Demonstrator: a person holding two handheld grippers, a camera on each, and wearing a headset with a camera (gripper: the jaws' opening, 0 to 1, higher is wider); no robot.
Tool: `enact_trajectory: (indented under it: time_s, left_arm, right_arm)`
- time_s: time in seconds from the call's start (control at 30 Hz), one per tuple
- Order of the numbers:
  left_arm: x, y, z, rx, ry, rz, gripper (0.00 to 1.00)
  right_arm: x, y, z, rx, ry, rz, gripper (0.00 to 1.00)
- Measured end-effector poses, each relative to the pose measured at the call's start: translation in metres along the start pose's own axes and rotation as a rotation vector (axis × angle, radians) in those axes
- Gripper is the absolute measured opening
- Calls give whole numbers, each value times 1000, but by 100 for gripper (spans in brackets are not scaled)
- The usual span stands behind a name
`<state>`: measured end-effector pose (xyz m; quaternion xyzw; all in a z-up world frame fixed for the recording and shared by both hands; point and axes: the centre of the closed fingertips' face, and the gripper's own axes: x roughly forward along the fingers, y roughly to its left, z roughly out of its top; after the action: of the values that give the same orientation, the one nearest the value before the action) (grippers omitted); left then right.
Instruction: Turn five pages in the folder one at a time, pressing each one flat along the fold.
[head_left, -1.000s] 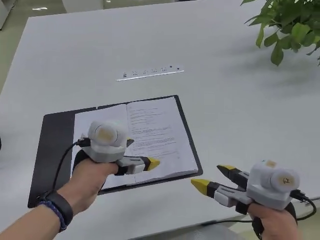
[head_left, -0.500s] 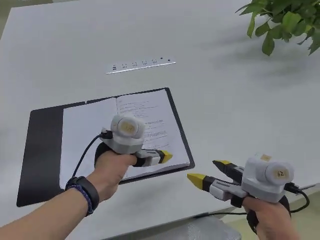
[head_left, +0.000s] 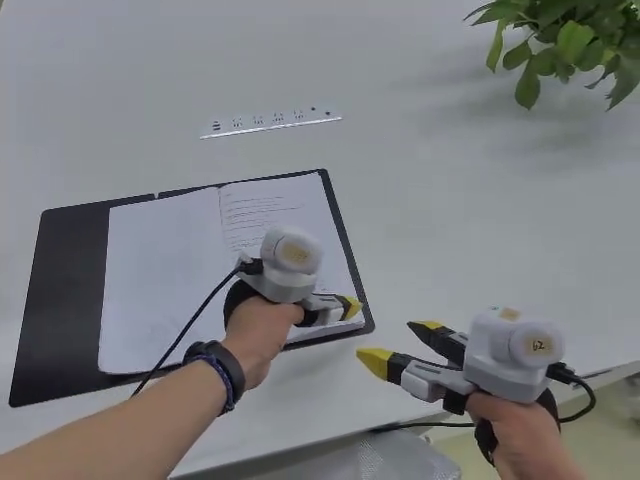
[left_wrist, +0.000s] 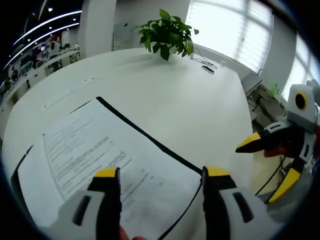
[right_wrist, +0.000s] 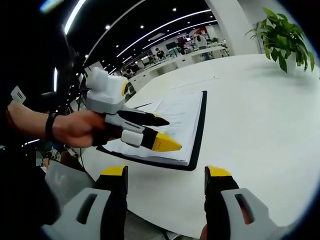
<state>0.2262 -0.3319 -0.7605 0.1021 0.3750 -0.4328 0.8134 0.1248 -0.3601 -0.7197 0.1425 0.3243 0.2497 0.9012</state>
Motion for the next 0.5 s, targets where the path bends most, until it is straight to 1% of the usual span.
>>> enact_trajectory:
  time_s: [0.13,0.2,0.27,0.3,0.37,0.5]
  left_arm:
    - [7,-3,-8,29,27,9,67]
    - [8,-1,-14,64,51,26,66]
    - [9,-1,-20,92,67,29,65]
    - [9,-1,-20,98,64,29,65]
    - [8,1,-21,129,66,33,64]
    - [8,4,-20,117,65,33,61]
  right_arm:
    - [-1,1,1,-5,3,4,61]
    - [-1,0,1,-2,4,4,61]
    - [-1,-1,0,-2,8,4,61]
    - [-1,-1,0,-3,10,5,61]
    - [-1,-1,0,-4,11,5,61]
    - [0,-2,-1,1,13,5,60]
